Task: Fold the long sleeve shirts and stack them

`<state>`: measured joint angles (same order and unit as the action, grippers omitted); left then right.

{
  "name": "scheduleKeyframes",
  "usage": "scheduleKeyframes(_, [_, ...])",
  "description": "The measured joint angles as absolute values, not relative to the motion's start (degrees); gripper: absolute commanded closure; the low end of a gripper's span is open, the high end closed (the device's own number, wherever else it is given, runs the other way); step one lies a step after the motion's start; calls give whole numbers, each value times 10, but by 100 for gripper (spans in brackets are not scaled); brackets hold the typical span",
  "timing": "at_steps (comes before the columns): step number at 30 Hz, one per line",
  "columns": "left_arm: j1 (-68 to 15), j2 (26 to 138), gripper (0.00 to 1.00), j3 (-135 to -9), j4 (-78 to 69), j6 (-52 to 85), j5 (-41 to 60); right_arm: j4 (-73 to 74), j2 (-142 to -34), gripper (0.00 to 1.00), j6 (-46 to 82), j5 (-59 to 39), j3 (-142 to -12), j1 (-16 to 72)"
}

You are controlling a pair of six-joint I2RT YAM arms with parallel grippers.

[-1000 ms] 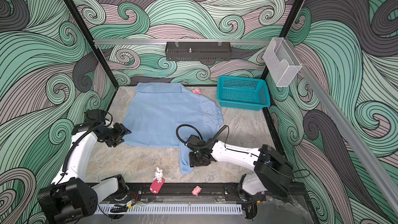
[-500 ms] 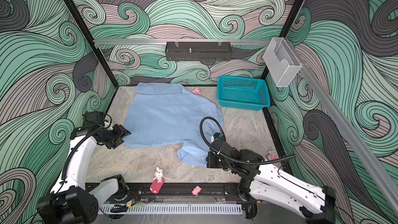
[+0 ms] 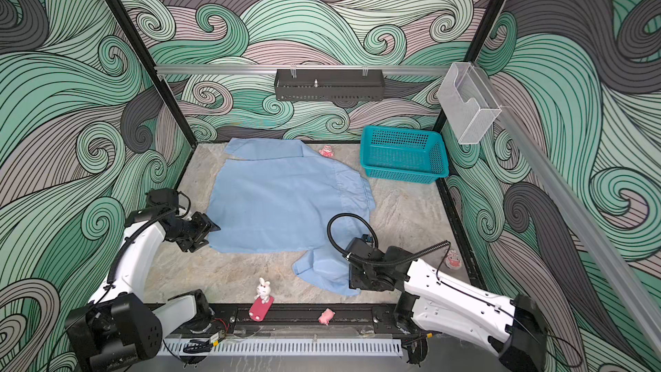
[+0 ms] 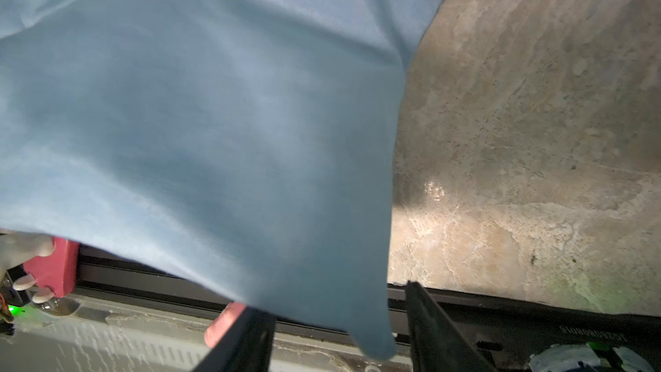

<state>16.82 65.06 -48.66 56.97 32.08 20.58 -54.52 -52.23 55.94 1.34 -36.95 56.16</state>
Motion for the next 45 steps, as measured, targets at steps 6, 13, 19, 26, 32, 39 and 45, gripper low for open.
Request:
scheduleKeyframes(6, [168,692,40,-479,550,328,182,-545,-554,27,507,11,-409,473])
scheduleKeyframes(13, [168,737,39,-433,511,360,151,-539,-595,27,455,-13,-409,429])
scheduleKeyframes(19, [170,737,43,-421,504,386,114,-524,-614,35,423,-44,-409,399])
scheduleKeyframes(26, [185,737,75,-421,479,411,101,-491,-652,70,397,-86,-400,396])
scheduleKeyframes(32, [185,745,95,-421,449,426,117,-480,-641,99,375,-98,-400,396])
scheduleKeyframes(39, [185,745,100,-440,440,430,135,-486,-617,100,351,-110,-418,396])
scheduleKeyframes(45, [185,744,100,-501,459,423,142,-511,-621,98,327,-106,-479,385])
